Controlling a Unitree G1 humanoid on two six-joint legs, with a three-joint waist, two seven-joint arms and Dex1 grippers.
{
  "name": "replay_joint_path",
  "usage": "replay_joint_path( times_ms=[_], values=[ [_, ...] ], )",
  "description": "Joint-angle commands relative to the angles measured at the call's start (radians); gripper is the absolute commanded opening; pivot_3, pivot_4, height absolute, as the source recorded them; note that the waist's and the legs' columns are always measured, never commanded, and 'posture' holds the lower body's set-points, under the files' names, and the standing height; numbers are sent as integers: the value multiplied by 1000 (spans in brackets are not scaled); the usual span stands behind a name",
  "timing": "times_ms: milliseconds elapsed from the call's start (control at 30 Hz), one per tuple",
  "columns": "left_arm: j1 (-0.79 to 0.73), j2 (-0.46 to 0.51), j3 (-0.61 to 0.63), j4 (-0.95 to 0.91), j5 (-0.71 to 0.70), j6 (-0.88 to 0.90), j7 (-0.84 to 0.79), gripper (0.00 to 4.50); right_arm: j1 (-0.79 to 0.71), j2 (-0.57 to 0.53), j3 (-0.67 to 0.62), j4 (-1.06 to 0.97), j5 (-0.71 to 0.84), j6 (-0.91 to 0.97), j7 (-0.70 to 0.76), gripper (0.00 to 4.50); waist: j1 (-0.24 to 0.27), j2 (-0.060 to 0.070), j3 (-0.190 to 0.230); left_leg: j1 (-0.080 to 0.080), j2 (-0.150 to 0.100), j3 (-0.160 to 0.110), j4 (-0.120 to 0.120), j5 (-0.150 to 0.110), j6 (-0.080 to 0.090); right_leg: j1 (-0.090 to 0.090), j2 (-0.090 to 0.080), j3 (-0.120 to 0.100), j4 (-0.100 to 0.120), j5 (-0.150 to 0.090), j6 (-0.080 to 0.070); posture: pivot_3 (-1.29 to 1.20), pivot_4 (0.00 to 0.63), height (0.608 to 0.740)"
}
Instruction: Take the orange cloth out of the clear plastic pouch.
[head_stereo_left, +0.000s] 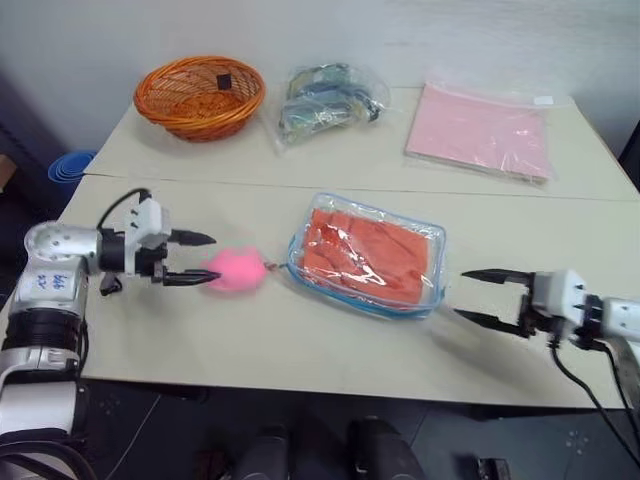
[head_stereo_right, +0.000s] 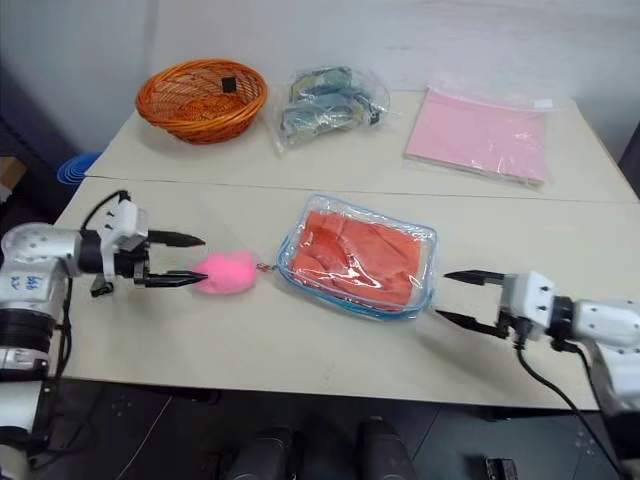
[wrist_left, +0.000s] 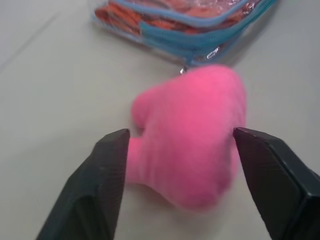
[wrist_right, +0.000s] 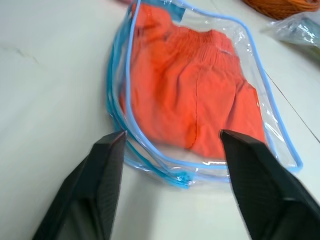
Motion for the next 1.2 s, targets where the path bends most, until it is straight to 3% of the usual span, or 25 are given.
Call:
replay_joint_path(
  times_ms=[33,133,200,300,400,533,633,867,1067,1200],
  values=[
    [-12,-32,-29,-141,-37,2,-56,3710,150,3,-147,-195,91,115,-35,4448,5,0,0,0,0,0,0,0,0,0,0,0,0,0,0,0,150,740],
    [-32,-136,-59,-188,-16,-24,16,4053,272,67,-203,-333,94,154,-101,4500,5,0,0,0,0,1,0,-1,1,1,1,1,-1,0,1,0,150,740],
    [-52,-242,-102,-151,63,-167,97,4471,339,135,-185,-436,66,146,-149,4500,12,-1,0,2,0,1,0,0,1,1,1,1,0,0,1,0,150,740],
    [-74,-325,-188,-48,212,-379,176,4471,389,217,-122,-535,21,142,-202,4500,14,-1,0,1,0,1,0,0,0,1,2,2,0,1,1,0,150,740],
    [-115,-412,-247,47,258,-402,213,4471,420,261,-67,-572,-24,147,-226,4500,11,-1,0,1,0,3,0,0,0,0,3,4,1,1,2,0,150,740],
    [-171,-449,-281,154,295,-483,221,4471,411,292,-39,-582,-63,136,-258,4500,11,-2,1,1,0,4,0,0,1,0,3,4,1,1,2,0,150,740],
    [-200,-463,-279,193,275,-494,198,3884,412,310,-14,-594,-89,133,-277,4500,14,-2,1,1,0,3,0,0,1,0,3,3,1,1,2,0,150,740],
    [-186,-470,-258,145,212,-362,145,1764,419,338,6,-593,-121,126,-302,4500,15,-2,1,1,0,3,0,0,1,0,3,3,1,1,2,0,150,740],
    [-170,-471,-253,126,235,-288,200,17,374,338,37,-584,-144,136,-319,4500,12,-2,1,1,0,3,0,0,1,0,3,3,1,1,2,0,150,740],
    [-146,-525,-220,-12,143,-70,241,17,317,331,125,-612,-199,201,-360,4500,14,-2,1,1,0,3,0,0,0,0,3,3,1,1,2,0,150,740]
  ],
)
